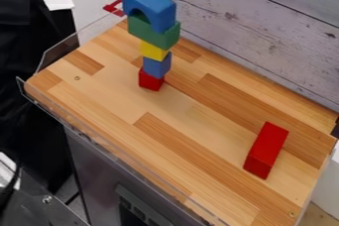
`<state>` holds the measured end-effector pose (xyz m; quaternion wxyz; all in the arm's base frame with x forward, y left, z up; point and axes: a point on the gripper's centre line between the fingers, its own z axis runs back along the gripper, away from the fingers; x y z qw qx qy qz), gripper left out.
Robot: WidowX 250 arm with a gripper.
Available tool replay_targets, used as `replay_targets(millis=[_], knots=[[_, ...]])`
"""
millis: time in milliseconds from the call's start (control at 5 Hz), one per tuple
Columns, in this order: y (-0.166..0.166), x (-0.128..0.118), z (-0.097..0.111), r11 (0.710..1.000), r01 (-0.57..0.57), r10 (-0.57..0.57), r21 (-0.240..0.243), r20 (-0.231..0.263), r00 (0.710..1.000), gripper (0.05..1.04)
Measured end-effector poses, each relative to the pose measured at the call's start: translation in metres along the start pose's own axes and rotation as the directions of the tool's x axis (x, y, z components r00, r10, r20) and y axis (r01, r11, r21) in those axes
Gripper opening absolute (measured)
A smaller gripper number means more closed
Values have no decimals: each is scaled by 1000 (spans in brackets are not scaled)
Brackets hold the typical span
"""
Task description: Put the blue arch on top of green rectangle
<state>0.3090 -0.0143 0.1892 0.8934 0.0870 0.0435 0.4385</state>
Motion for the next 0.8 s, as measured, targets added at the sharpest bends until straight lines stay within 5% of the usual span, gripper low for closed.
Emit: replay_targets(millis=[200,400,600,800], knots=[[-30,-53,4,960,280,-280,27,31,959,999],[-40,-101,-25,863,505,-505,-5,-28,862,999],[-26,-120,-27,745,657,-656,-114,53,753,999],[-22,-123,-40,673,719,-718,-171,79,691,999]])
